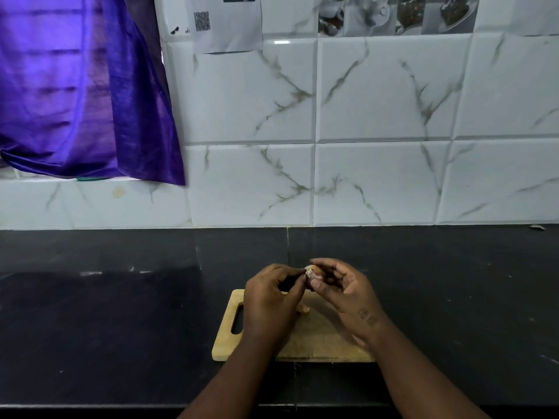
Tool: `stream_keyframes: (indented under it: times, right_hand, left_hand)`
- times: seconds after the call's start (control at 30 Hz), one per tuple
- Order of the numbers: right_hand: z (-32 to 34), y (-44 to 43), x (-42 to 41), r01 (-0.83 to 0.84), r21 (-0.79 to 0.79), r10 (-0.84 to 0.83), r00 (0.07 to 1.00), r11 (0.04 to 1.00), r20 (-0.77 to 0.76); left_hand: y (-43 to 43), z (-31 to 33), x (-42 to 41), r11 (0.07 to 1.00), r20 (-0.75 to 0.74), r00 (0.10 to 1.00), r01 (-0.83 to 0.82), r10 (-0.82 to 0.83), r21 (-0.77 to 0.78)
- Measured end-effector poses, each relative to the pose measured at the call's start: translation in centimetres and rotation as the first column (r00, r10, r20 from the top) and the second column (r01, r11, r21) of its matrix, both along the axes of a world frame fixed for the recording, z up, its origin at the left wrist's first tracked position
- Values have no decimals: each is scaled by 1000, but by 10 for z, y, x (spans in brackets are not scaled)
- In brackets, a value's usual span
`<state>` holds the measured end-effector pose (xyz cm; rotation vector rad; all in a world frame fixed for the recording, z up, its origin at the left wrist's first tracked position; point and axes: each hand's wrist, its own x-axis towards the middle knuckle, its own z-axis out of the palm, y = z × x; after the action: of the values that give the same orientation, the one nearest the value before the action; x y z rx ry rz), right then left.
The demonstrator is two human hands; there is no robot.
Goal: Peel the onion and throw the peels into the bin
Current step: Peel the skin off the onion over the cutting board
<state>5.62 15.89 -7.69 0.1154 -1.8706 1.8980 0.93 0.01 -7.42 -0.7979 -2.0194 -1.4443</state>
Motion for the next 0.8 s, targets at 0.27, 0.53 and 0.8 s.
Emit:
stream_keyframes:
  times: [0.27,0.53,0.8]
  right_hand:
    - [2,-1,3,4,51,-4,1000,999,-2]
    - [3,-2,5,-34,39,34,999,999,-10]
    - [1,2,2,-58,-37,57,998,998,-25]
  left_hand:
    - [1,-1,2,991,-91,993,-82,72,-104]
    - [6,1,2,976,-3,991,-131,133,-174]
    - [7,-4,-6,933,156,966,-149,209,-328]
